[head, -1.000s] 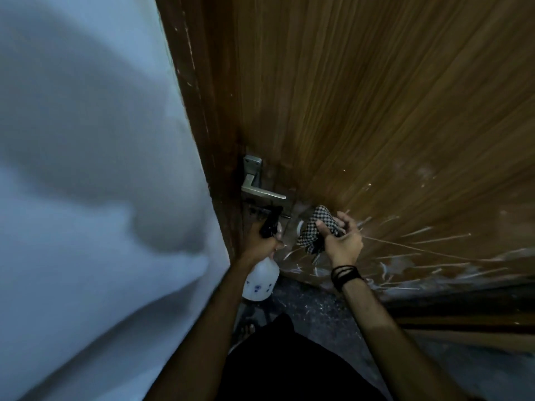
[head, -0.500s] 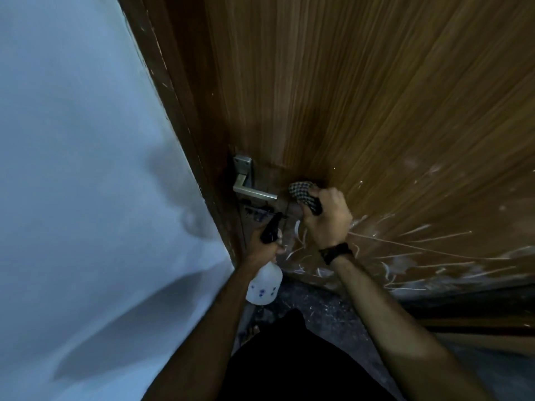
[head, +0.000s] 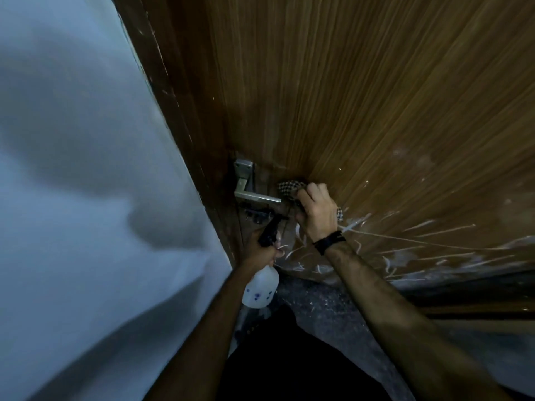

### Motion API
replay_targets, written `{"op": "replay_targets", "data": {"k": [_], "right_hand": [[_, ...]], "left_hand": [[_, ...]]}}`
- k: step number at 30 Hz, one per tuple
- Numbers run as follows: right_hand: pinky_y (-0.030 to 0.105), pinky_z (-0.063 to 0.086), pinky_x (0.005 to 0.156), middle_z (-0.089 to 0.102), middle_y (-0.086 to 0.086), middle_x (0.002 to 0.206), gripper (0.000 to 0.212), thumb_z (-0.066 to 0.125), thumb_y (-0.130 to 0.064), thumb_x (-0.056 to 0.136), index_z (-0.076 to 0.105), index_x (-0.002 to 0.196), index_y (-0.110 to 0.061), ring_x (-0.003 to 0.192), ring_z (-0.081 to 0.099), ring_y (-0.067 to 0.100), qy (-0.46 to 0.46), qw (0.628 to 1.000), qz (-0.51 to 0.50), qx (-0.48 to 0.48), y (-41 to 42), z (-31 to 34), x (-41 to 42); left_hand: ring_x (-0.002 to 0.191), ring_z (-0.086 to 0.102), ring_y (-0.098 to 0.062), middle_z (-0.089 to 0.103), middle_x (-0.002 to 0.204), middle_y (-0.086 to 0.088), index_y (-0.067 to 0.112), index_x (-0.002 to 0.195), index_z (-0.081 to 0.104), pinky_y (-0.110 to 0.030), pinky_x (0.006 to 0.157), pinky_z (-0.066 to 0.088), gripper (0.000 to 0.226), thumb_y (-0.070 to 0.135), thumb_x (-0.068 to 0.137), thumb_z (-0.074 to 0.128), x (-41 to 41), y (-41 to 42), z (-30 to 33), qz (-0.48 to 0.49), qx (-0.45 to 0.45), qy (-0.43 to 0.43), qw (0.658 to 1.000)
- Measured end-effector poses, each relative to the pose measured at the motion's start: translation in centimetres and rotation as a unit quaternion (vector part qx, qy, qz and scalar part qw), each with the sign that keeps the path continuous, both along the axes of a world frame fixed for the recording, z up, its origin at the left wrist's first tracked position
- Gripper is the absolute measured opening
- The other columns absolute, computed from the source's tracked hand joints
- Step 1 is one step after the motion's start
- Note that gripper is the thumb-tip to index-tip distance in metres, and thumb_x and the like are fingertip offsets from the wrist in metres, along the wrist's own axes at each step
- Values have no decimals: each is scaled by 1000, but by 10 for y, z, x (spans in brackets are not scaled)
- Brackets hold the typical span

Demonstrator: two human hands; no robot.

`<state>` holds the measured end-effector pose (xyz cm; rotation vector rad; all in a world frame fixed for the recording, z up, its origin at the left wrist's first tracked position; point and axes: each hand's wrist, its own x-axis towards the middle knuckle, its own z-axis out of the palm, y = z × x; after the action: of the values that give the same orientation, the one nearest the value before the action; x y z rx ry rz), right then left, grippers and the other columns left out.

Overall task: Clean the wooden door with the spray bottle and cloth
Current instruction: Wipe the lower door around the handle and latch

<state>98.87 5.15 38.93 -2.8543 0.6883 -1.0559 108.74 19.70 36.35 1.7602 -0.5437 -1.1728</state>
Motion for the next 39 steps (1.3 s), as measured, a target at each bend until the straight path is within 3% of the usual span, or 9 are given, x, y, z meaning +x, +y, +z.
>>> {"op": "replay_targets", "data": {"k": [5,8,11,16,21,24,29,34,39], "right_hand": [[39,44,48,41,9,97,37,66,3,58,54,93,-6,86,40,30,109,992,-67,18,-2,-30,-40],[44,44,65,46,17,98,44,69,-1,62,45,98,-7,88,41,32,26,975,-190,115,-2,-30,-77],[38,37,74,45,19,97,32,65,-1,78,42,99,-8,89,42,32,-99,955,-245,132,-4,-11,-100],[34,35,69,45,13,91,35,72,8,69,50,92,-7,83,45,29,-154,962,-207,93,-11,8,-88],[41,40,66,49,17,91,34,69,8,70,51,95,-6,86,47,32,-93,973,-178,110,-13,-4,-97],[43,45,72,51,16,93,27,70,10,69,57,91,-1,87,51,31,-181,943,-229,158,-17,-1,-127],[34,43,71,53,17,87,31,75,11,69,59,91,-3,82,51,28,-263,941,-183,105,-35,33,-137],[35,41,60,50,11,88,35,72,8,78,49,96,-12,79,47,28,-180,982,-65,7,-37,53,-97],[39,45,53,52,12,88,31,72,11,70,59,92,-7,83,48,29,-141,983,-104,52,-37,31,-123]], "left_hand": [[61,55,-12,58,70,3,32,72,51,-19,54,43,50,-14,83,68,-5,-5,1,-46,8,-17,999],[54,53,-1,57,66,4,22,72,54,-21,56,45,41,-13,83,71,-12,-9,-1,-59,22,-23,998],[55,55,-8,57,74,-12,5,80,57,-23,60,44,25,-15,80,71,-21,-14,-1,-104,19,-18,994],[43,54,6,56,68,-2,17,72,57,-12,46,43,39,-19,82,70,-51,-25,8,-98,32,-3,995],[52,54,-8,54,69,-6,15,80,57,-16,46,42,39,-24,85,61,-72,-34,28,-113,14,7,993],[40,54,1,52,71,-7,12,83,58,-16,41,44,38,-26,88,56,-86,-45,46,-80,8,12,997],[53,56,-10,59,74,-5,7,90,63,-22,50,46,30,-23,87,60,-94,-61,71,-54,-40,-19,998],[46,52,-13,58,67,-5,13,86,61,-23,46,44,33,-20,86,63,-100,-63,86,-19,-55,-29,998],[42,50,-8,56,73,-11,19,79,57,-25,46,43,39,-18,86,63,-104,-60,94,1,-45,-42,998]]}}
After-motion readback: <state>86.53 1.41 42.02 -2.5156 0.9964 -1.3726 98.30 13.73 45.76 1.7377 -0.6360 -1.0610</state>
